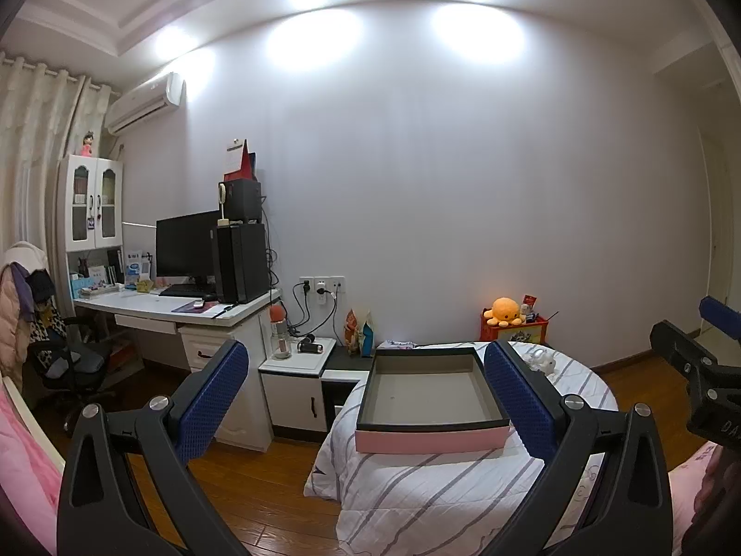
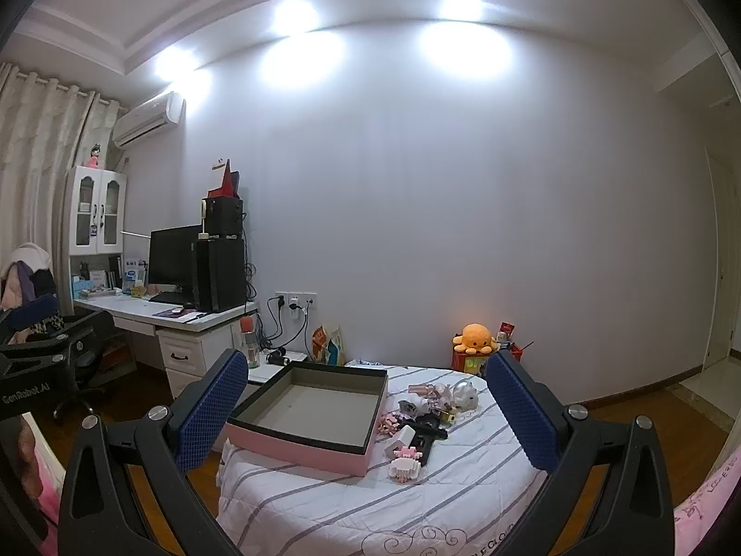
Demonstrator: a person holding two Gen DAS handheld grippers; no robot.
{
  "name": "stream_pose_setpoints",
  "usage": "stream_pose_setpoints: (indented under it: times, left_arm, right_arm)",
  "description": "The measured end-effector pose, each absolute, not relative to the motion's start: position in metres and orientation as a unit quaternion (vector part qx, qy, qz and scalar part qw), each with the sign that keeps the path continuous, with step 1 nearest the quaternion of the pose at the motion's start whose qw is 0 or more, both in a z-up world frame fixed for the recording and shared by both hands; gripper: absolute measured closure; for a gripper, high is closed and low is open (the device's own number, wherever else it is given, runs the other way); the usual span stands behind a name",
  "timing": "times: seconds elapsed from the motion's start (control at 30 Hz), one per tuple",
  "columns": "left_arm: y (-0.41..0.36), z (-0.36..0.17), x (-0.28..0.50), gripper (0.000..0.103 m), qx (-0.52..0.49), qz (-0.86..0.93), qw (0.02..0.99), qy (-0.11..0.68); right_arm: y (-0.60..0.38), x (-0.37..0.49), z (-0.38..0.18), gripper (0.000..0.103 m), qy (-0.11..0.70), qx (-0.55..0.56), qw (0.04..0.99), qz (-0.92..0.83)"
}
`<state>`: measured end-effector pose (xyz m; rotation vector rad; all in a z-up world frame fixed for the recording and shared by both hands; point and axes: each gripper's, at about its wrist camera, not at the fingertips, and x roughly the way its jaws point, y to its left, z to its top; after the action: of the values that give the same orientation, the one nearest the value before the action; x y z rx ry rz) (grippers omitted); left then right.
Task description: Organize rigid objects
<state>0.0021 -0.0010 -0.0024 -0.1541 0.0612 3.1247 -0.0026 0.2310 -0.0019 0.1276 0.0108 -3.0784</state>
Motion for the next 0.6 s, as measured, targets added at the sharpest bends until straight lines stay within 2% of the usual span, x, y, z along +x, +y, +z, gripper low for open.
stream_pose_setpoints:
  times: [0.6]
  left_arm:
    - [0.0002,-0.0063,-0.0029,0.000,-0.057,0.998,0.007,0.019]
  right_arm:
    - [0.2290,0.0004,-0.0024,0.000,0.007,0.035,0.028,-0.999]
